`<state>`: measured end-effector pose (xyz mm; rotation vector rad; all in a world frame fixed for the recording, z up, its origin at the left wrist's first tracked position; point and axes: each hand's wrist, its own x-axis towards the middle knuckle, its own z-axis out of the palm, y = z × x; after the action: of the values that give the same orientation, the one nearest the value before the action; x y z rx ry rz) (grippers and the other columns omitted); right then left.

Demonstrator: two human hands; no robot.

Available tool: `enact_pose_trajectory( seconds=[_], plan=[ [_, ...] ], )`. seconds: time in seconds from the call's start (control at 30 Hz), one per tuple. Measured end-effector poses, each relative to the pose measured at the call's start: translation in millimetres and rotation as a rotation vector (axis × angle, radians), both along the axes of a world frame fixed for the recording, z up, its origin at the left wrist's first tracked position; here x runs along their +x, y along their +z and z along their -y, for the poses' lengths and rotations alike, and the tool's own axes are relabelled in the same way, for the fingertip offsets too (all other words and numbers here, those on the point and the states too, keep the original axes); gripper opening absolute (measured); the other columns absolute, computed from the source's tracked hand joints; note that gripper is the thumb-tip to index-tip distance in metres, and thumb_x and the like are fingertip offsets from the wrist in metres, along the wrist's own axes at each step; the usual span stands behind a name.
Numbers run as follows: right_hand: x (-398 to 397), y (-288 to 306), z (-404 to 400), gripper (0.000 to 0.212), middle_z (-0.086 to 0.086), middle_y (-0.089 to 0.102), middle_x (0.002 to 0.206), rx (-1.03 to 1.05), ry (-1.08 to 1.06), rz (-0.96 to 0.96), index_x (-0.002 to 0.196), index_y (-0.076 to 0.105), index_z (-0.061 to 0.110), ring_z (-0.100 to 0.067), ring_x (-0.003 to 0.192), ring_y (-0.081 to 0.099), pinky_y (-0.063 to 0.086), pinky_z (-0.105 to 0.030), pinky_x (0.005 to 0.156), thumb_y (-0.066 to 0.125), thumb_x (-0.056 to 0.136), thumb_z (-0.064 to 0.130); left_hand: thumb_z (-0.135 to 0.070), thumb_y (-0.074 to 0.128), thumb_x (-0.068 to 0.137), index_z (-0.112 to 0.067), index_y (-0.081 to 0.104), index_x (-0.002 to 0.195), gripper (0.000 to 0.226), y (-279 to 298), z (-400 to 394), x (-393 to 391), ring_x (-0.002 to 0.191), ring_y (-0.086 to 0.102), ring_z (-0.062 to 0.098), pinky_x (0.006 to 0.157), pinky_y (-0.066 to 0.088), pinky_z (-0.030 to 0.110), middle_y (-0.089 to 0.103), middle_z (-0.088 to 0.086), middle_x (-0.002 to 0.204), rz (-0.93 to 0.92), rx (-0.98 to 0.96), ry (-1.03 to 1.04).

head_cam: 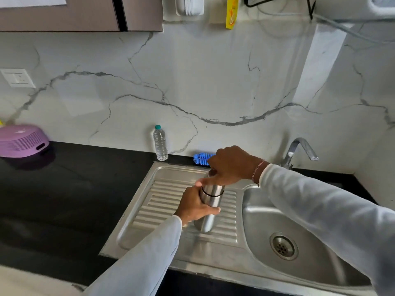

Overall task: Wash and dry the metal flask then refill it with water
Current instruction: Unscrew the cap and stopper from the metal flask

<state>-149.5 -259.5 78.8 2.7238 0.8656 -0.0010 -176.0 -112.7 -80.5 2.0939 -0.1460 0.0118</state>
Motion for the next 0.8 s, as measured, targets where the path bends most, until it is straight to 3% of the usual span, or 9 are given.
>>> enact_pose_trajectory(
  seconds=[0.1, 0.13, 0.23, 0.33, 0.4, 0.5, 0.57, 0.63, 0.8],
  plan=[
    [-6, 8, 10, 0.044, 0.004, 0.063, 0.086, 0.090, 0.176, -0.281, 0.114, 0.060, 0.023, -0.011, 0.080, 0.055, 0.038, -0.029, 0.069, 0.075, 0.081, 0.049, -0.034, 0.093, 0.046, -0.034, 0.066, 0.082, 0.045, -2, 8, -12, 0.077, 0.072, 0.007, 0.075, 0.060, 0.032, 0.076, -0.012, 0.082, -0.029, 0.026, 0.023],
    [-7, 12, 15, 0.056, 0.002, 0.066, 0.094, 0.143, 0.239, -0.424, 0.124, 0.056, 0.027, -0.009, 0.087, 0.054, 0.041, -0.029, 0.074, 0.082, 0.075, 0.037, -0.033, 0.094, 0.047, -0.032, 0.065, 0.080, 0.043, -4, 10, -16, 0.075, 0.071, 0.006, 0.073, 0.060, 0.030, 0.075, -0.013, 0.080, -0.038, 0.034, 0.036],
    [-21, 13, 25, 0.092, 0.004, 0.063, 0.123, 0.165, 0.182, -0.405, 0.143, 0.037, 0.043, -0.014, 0.113, 0.056, 0.048, -0.033, 0.091, 0.084, 0.065, 0.058, -0.030, 0.095, 0.050, -0.033, 0.064, 0.076, 0.041, -5, 17, -30, 0.068, 0.067, 0.000, 0.064, 0.052, 0.020, 0.071, -0.017, 0.074, -0.034, 0.044, 0.054],
    [-42, 0, 23, 0.081, 0.002, 0.061, 0.088, -0.006, 0.027, 0.013, 0.116, 0.059, 0.026, -0.024, 0.081, 0.061, 0.044, -0.033, 0.068, 0.052, 0.069, 0.091, -0.036, 0.094, 0.047, -0.031, 0.070, 0.088, 0.047, -5, 23, -38, 0.072, 0.068, 0.000, 0.068, 0.054, 0.020, 0.073, -0.016, 0.079, -0.018, 0.045, 0.063],
    [-47, -6, 21, 0.073, 0.003, 0.053, 0.074, -0.034, 0.030, 0.084, 0.093, 0.065, 0.022, -0.025, 0.071, 0.056, 0.041, -0.032, 0.063, 0.040, 0.079, 0.089, -0.039, 0.092, 0.044, -0.031, 0.071, 0.093, 0.053, -5, 26, -41, 0.079, 0.072, 0.003, 0.074, 0.058, 0.025, 0.076, -0.014, 0.086, -0.025, 0.021, 0.074],
    [-39, -6, 30, 0.044, 0.004, 0.061, 0.091, 0.086, 0.149, -0.173, 0.116, 0.061, 0.024, -0.024, 0.089, 0.062, 0.043, -0.033, 0.068, 0.067, 0.085, 0.055, -0.036, 0.092, 0.046, -0.029, 0.069, 0.084, 0.045, -4, 27, -44, 0.076, 0.072, 0.005, 0.073, 0.060, 0.029, 0.076, -0.013, 0.082, -0.037, 0.024, 0.081],
    [-34, 1, 37, 0.070, 0.001, 0.064, 0.108, 0.203, 0.252, -0.429, 0.137, 0.051, 0.030, -0.021, 0.098, 0.060, 0.049, -0.035, 0.077, 0.083, 0.075, 0.033, -0.029, 0.094, 0.050, -0.030, 0.067, 0.080, 0.041, -6, 26, -45, 0.075, 0.072, 0.005, 0.073, 0.060, 0.029, 0.076, -0.013, 0.080, -0.042, 0.023, 0.074],
    [-37, 3, 40, 0.090, 0.005, 0.062, 0.110, 0.240, 0.208, -0.448, 0.146, 0.039, 0.039, -0.016, 0.098, 0.060, 0.050, -0.032, 0.079, 0.086, 0.070, 0.045, -0.028, 0.094, 0.050, -0.030, 0.067, 0.080, 0.041, -6, 23, -43, 0.075, 0.072, 0.006, 0.072, 0.060, 0.029, 0.075, -0.013, 0.079, -0.034, 0.032, 0.060],
    [-42, -20, 21, 0.073, 0.007, 0.057, 0.071, 0.044, 0.021, 0.020, 0.082, 0.065, 0.023, -0.022, 0.069, 0.059, 0.039, -0.030, 0.058, 0.044, 0.073, 0.093, -0.036, 0.092, 0.046, -0.025, 0.070, 0.083, 0.044, -10, 19, -35, 0.075, 0.072, 0.011, 0.072, 0.060, 0.033, 0.075, -0.010, 0.078, -0.019, 0.030, 0.051]
  ],
)
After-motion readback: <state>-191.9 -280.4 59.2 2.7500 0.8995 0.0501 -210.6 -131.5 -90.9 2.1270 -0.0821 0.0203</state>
